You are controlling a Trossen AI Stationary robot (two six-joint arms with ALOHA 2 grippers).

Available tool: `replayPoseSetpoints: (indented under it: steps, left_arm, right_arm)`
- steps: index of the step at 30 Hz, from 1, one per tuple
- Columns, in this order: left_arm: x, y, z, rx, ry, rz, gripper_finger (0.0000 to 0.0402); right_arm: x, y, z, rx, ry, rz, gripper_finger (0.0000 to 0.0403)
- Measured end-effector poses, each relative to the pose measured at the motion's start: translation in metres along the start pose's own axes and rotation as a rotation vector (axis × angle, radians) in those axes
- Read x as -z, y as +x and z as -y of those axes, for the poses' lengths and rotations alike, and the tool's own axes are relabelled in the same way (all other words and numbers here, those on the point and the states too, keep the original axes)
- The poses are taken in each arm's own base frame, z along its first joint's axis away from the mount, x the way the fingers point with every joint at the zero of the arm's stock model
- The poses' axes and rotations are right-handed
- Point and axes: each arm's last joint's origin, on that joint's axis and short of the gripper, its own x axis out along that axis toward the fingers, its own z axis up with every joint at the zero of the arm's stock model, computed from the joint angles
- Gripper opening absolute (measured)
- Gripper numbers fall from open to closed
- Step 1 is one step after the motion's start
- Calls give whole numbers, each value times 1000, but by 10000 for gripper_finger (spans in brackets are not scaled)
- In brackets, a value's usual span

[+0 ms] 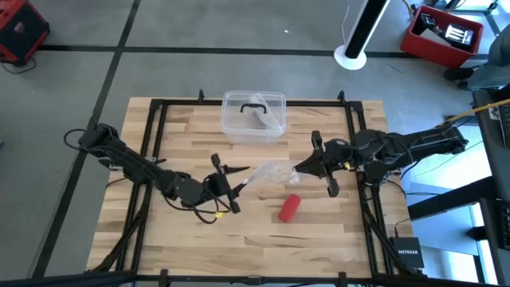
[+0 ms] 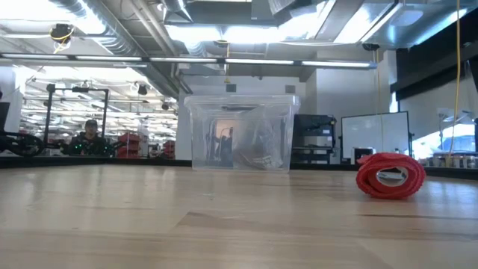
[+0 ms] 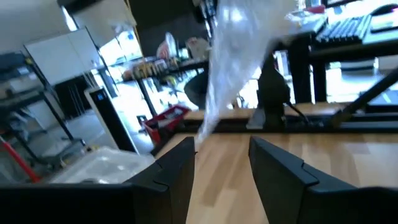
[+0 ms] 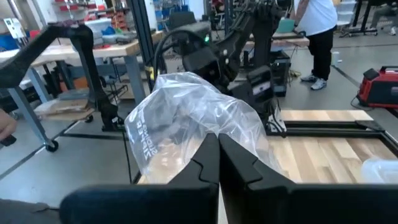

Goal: Roll bandage
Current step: Open the transparent zip bag

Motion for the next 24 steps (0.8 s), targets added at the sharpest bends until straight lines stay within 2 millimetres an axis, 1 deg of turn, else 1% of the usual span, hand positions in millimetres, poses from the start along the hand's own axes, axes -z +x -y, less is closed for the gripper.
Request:
replayPoseSetpoints:
  steps: [6,10,12,15,20,22,24]
  left_arm:
    - [-1,8,-6,15,-5,25,145]
    - [-3,12,-7,77,-19,55,145]
    - [-4,12,-7,82,-23,60,138]
    - [-5,12,-8,67,-34,71,106]
    - [-7,11,-9,57,-8,85,20]
    - [-7,11,-8,61,-5,85,8]
    - [-7,8,-5,70,-10,77,10]
  right_arm:
    - [3,9,-1,-25,-1,-16,2]
    - [3,13,-1,-27,-1,4,2]
    - [3,14,-1,-27,-2,4,1]
    - [4,15,0,-27,-2,0,1]
    - [6,15,0,-25,34,-21,12]
    - [10,14,0,-32,65,-67,21]
    - [14,14,0,-36,49,-107,30]
